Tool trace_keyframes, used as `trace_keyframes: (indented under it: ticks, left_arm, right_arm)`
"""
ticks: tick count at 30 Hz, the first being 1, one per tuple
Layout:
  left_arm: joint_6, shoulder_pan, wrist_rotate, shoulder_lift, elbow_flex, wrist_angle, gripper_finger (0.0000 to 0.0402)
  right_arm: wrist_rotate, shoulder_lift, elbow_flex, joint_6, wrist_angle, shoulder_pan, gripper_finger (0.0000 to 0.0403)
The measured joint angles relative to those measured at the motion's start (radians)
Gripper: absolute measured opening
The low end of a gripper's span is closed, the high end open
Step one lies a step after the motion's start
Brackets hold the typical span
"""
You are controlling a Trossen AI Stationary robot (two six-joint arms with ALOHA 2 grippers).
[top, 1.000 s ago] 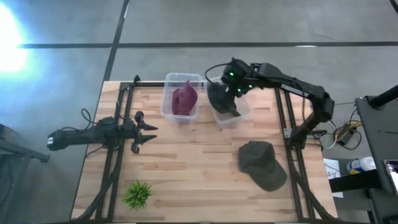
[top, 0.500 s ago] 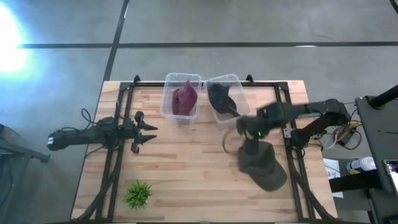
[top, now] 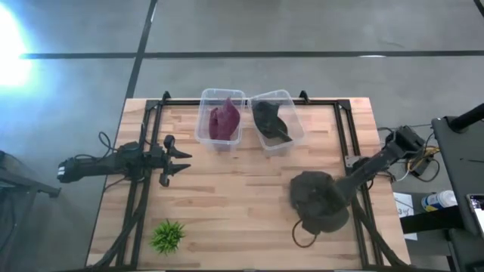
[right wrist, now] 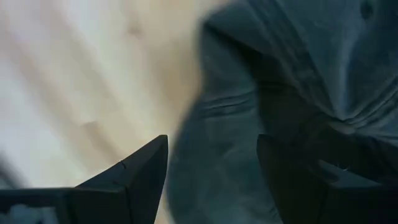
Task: Pick & Place hat
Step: Put the black cap into the right transparent bin
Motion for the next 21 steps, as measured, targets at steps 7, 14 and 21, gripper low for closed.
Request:
trace_keyframes:
  ticks: [7,14,21]
  left_arm:
    - [0.0,0.0,0.0,0.0,0.0,0.0,0.0155]
    - [0.0,0.0,0.0,0.0,0.0,0.0,0.0155]
    - [0.0,0.0,0.0,0.0,0.0,0.0,0.0155]
  right_arm:
    - [0.051,0.019,-0.103,-0.03,0.109,-0.02,0.0242]
    - [-0.026,0.019,-0.259,-0.009,0.391,-0.065,0.0228]
    - [-0.113,0.009,-0.322,0.121,0.55,-0.091,0.011]
